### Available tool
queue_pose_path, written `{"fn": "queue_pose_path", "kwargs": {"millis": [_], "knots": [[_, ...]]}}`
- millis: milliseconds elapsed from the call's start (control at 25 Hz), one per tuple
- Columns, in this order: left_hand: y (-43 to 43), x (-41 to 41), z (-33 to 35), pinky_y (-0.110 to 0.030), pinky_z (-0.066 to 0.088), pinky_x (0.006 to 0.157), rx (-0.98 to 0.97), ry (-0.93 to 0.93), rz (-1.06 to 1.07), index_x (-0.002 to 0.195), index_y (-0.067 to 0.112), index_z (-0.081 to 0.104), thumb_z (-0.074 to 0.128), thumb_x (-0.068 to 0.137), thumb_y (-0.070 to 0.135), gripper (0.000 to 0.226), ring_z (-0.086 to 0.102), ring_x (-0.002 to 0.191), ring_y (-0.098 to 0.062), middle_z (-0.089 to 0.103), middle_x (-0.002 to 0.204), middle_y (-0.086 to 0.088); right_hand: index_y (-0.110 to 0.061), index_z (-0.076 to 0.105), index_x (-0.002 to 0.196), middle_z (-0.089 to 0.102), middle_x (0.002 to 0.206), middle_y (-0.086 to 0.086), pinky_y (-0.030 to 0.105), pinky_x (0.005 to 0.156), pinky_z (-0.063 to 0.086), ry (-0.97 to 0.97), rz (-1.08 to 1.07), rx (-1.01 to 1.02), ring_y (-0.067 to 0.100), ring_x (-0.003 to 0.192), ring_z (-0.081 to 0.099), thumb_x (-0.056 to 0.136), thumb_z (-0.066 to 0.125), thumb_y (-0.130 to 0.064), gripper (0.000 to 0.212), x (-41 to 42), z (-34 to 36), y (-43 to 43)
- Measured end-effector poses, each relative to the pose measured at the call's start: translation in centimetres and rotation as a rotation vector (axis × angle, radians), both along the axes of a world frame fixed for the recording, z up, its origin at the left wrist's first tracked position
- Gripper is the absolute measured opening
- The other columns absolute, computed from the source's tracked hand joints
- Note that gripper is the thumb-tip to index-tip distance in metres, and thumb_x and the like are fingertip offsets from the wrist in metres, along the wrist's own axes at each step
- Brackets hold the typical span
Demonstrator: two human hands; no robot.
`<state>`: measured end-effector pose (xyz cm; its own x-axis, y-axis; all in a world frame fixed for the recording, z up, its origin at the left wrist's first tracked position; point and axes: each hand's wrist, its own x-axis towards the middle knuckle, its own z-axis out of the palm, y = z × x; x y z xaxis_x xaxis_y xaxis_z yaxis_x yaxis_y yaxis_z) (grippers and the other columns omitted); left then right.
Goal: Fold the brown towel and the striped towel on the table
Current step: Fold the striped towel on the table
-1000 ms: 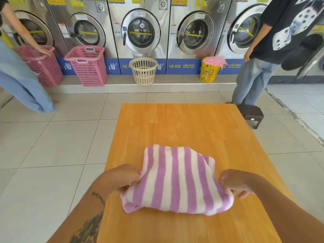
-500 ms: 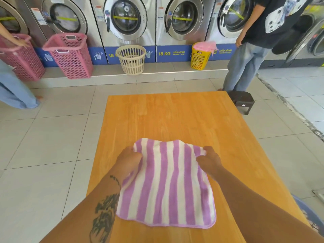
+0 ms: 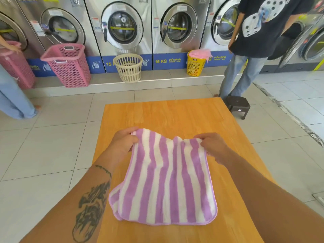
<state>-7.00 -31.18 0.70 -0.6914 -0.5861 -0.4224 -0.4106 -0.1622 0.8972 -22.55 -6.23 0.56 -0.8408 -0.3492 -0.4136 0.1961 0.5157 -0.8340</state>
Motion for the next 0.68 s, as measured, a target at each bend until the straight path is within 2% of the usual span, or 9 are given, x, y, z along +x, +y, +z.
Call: {"fn": "queue_pose_path", "kwargs": {"millis": [80,160,280,320,360,440,560,600,680], "knots": [[-1.1,-0.6,3.0,-0.024,0.053,0.073,-0.19,0.092,-0.032,0.137,0.021,0.057,0.054,0.084,-0.012,0.062,0.065,0.089,-0.016,0.068,0.114,-0.001,-0.009,0.075,0.098,0.069,0.094,0.007,0.022,0.053,0.048,0.062,-0.058,-0.095,0.016,0.075,0.062,0.086,0.044,0.009,0.038,-2.1,2.8,0.1],[-2.6,-1.5,6.2,-0.022,0.055,0.074,-0.299,0.23,0.052,0.132,0.024,0.061,0.053,0.082,-0.016,0.065,0.066,0.084,-0.014,0.07,0.104,0.0,-0.016,0.075,0.095,0.068,0.099,0.011,0.029,0.064,0.046,0.091,-0.129,-0.275,0.023,0.08,0.06,0.082,0.04,0.012,0.047,-4.4,6.0,0.5],[-3.8,-2.3,9.9,-0.025,0.056,0.08,-0.177,0.491,0.193,0.109,0.021,0.07,0.057,0.089,-0.009,0.038,0.067,0.084,-0.012,0.072,0.095,0.002,-0.022,0.076,0.091,0.064,0.099,0.011,0.034,0.064,0.036,0.168,-0.225,-0.49,0.027,0.083,0.049,0.075,0.043,0.008,0.047,-6.6,9.3,1.6],[-3.8,-2.2,10.1,-0.027,0.057,0.081,-0.145,0.517,0.206,0.101,0.019,0.071,0.06,0.091,-0.003,0.027,0.068,0.087,-0.015,0.072,0.093,0.0,-0.022,0.076,0.092,0.063,0.098,0.011,0.033,0.063,0.036,0.178,-0.229,-0.516,0.027,0.084,0.049,0.072,0.047,0.004,0.044,-6.6,9.9,2.0],[-3.5,-1.9,9.9,-0.03,0.056,0.08,-0.147,0.495,0.207,0.095,0.018,0.071,0.062,0.091,-0.001,0.021,0.067,0.089,-0.019,0.072,0.091,-0.002,-0.021,0.074,0.093,0.063,0.097,0.011,0.033,0.064,0.037,0.165,-0.226,-0.523,0.027,0.085,0.051,0.069,0.05,-0.001,0.04,-6.3,10.0,2.4],[-2.6,-0.9,8.2,-0.031,0.056,0.077,-0.199,0.386,0.186,0.09,0.022,0.073,0.062,0.088,-0.004,0.028,0.066,0.088,-0.021,0.072,0.093,-0.003,-0.015,0.071,0.092,0.065,0.093,0.01,0.032,0.065,0.04,0.075,-0.192,-0.509,0.026,0.085,0.054,0.071,0.059,-0.009,0.024,-5.3,8.7,3.1],[-0.6,1.5,5.2,-0.014,0.052,0.061,-0.245,0.23,0.079,0.112,0.02,0.071,0.051,0.087,-0.014,0.047,0.065,0.081,-0.006,0.068,0.11,-0.001,-0.008,0.068,0.086,0.058,0.088,0.015,0.031,0.059,0.036,-0.013,-0.125,-0.382,0.028,0.077,0.049,0.083,0.062,-0.009,0.007,-3.2,5.3,3.8],[0.0,2.4,4.2,-0.01,0.05,0.056,-0.247,0.183,0.053,0.119,0.019,0.068,0.047,0.086,-0.016,0.052,0.062,0.08,-0.001,0.066,0.112,0.001,-0.007,0.069,0.09,0.057,0.087,0.016,0.031,0.057,0.035,-0.013,-0.103,-0.302,0.027,0.073,0.047,0.085,0.061,-0.004,0.011,-2.5,3.9,3.9],[0.5,3.9,1.8,-0.011,0.051,0.053,-0.202,0.129,0.015,0.123,0.019,0.065,0.041,0.084,-0.021,0.061,0.063,0.08,0.001,0.066,0.111,0.003,-0.013,0.069,0.107,0.064,0.094,0.011,0.031,0.06,0.044,-0.051,-0.066,-0.177,0.027,0.074,0.056,0.087,0.053,0.006,0.032,-0.9,1.3,4.3]]}}
